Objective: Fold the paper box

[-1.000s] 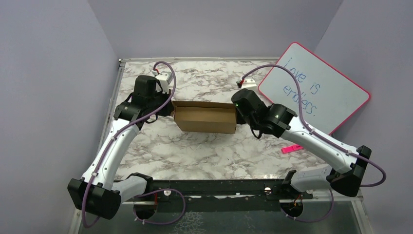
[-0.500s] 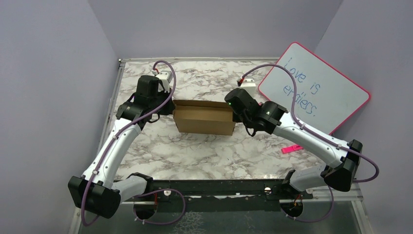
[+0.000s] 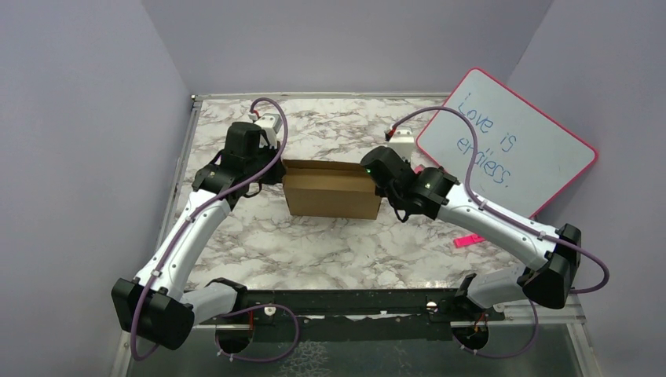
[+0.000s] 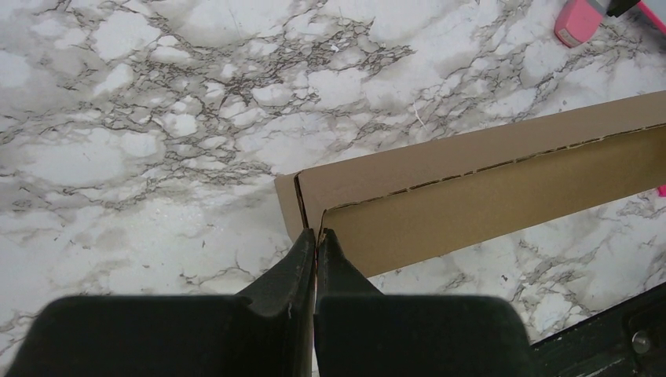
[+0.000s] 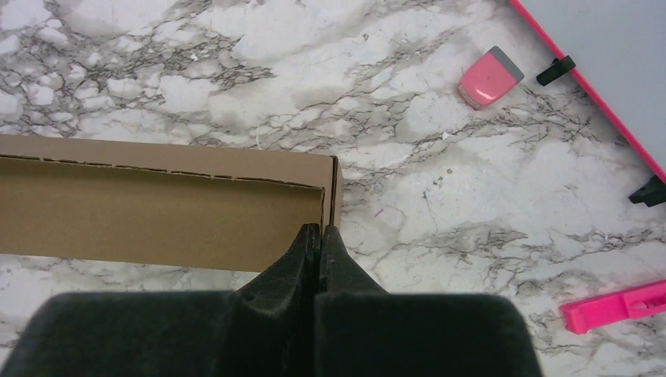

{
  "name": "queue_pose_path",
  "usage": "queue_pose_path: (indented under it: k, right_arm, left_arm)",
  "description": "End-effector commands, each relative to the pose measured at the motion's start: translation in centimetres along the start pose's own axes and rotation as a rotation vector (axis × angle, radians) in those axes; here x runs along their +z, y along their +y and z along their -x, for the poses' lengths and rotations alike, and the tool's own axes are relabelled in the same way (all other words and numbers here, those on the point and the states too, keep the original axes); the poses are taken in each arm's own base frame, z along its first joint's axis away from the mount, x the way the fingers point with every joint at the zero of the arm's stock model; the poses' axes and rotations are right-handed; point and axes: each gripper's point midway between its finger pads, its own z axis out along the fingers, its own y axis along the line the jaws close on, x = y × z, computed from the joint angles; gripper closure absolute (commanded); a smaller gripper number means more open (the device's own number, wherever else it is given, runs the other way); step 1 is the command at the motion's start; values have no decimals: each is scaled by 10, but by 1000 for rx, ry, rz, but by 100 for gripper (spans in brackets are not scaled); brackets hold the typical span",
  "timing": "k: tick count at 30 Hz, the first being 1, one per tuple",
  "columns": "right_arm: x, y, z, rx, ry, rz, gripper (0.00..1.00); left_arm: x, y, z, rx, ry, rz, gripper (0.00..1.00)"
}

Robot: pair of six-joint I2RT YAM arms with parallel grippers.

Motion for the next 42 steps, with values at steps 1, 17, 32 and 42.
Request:
queue_pose_path:
  k: [1, 17, 32, 42]
  right_arm:
    - [7, 7, -6, 22, -12, 11, 99]
    - [15, 2, -14, 22, -49, 20, 99]
    - [1, 2, 3, -61, -108, 89, 51]
    - [-43, -9, 47, -12, -216, 211, 8]
  left_arm:
    - [4, -14, -6, -15, 22, -55, 100]
    - [16, -11, -31, -50, 4, -23, 100]
    - [4, -4, -22, -77, -152, 17, 71]
    - [-31, -17, 16, -92, -274, -51, 38]
